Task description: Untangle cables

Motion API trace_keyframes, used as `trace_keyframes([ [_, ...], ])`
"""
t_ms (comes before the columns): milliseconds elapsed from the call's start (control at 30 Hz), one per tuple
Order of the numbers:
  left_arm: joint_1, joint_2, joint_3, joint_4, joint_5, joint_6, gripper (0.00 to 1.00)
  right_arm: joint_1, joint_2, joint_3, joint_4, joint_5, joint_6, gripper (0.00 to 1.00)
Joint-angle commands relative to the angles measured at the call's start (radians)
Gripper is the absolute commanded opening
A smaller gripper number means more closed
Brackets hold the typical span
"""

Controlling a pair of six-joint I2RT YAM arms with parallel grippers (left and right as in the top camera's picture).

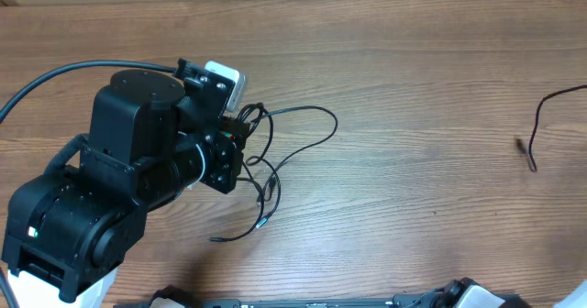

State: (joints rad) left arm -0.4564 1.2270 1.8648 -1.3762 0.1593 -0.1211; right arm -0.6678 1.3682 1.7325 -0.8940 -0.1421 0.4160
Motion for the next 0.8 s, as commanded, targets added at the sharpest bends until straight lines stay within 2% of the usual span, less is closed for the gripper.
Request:
trace_keyframes([
  [0, 0.005, -0.006, 0.002, -0.008, -0.009, 0.016, 0.05, -0.002, 0.053, 0.023, 0.046, 0.051, -0.115, 0.04],
  [200, 0.005, -0.006, 0.002, -0.001, -0.01, 0.011, 0.05, -0.011, 0.14, 0.023, 0.131, 0.068, -0.343, 0.04],
  [767, 0.005, -0.005, 0.002, 0.037, -0.001, -0.105, 0.05, -0.304, 0.348, 0.024, 0.306, 0.085, -0.392, 0.04],
])
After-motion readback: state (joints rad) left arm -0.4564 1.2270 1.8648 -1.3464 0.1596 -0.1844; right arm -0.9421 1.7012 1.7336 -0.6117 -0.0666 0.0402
